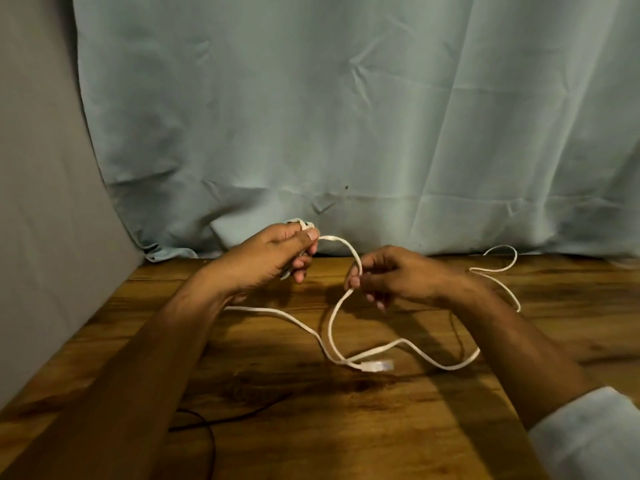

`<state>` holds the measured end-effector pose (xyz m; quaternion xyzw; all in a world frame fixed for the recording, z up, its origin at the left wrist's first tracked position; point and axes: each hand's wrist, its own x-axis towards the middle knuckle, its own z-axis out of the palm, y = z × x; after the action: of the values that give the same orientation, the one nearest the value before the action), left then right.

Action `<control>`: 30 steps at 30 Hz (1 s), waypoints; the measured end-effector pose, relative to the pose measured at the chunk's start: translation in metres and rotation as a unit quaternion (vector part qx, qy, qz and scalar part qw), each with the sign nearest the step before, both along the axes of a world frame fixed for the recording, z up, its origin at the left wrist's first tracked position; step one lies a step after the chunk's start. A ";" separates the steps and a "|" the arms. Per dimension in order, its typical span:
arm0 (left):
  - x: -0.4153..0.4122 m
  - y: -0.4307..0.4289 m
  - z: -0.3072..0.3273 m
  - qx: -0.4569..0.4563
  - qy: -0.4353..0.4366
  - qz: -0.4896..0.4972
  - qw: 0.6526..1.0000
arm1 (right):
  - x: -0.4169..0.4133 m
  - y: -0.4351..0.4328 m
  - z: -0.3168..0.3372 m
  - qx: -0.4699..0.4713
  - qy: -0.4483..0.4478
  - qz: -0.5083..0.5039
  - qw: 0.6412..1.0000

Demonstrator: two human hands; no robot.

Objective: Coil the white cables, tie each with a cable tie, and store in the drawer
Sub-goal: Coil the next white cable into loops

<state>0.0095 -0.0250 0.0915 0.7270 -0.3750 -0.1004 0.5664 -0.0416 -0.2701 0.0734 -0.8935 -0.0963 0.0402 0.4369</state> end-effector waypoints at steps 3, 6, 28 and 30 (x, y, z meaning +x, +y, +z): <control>0.000 -0.001 -0.004 0.038 -0.001 -0.012 0.999 | 0.001 0.006 -0.017 0.118 0.053 -0.006 0.992; -0.001 -0.003 -0.008 0.062 -0.003 -0.019 0.998 | 0.004 0.010 -0.032 0.202 0.031 -0.035 0.978; -0.004 0.005 0.008 -0.262 0.352 -0.344 0.830 | 0.023 0.045 -0.009 0.078 -0.377 -0.143 0.912; -0.003 0.003 0.010 -0.318 0.350 -0.302 0.827 | 0.020 0.050 -0.018 -0.035 -0.382 -0.132 0.914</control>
<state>0.0067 -0.0222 0.1014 0.2729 -0.3634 -0.3896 0.8010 -0.0218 -0.2201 0.0558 -0.8599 -0.1353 -0.3594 0.3363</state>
